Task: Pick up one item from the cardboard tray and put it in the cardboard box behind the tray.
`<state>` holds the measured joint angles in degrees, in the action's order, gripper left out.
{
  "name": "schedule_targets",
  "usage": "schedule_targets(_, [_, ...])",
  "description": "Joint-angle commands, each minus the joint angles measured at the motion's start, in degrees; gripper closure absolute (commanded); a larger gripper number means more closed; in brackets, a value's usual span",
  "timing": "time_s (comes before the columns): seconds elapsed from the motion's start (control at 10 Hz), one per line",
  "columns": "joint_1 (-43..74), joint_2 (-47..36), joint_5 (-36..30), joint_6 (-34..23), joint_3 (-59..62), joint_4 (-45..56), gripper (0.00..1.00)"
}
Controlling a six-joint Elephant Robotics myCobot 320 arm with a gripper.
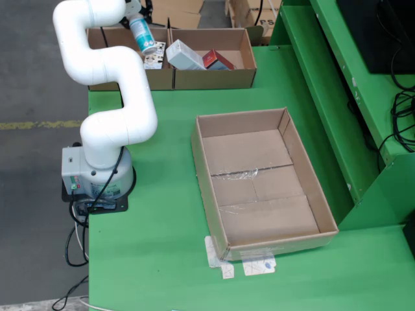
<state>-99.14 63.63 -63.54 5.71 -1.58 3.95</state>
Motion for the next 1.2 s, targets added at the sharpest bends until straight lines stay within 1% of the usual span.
schedule_targets(0.0, [3.6, 0.9, -1.1, -2.6, 1.6, -8.8, 1.00])
schedule_targets(0.2, [3.6, 0.9, -1.1, -2.6, 1.6, -8.8, 1.00])
schedule_targets(0.3, [5.3, 0.5, -5.5, -0.3, 1.6, -2.9, 1.00])
schedule_targets(0.4, [5.3, 0.5, -5.5, -0.3, 1.6, -2.9, 1.00])
schedule_targets(0.5, [5.7, 0.0, -9.4, 2.2, 1.6, 3.8, 1.00])
schedule_targets(1.1, [5.7, 0.0, -9.4, 2.2, 1.6, 3.8, 1.00])
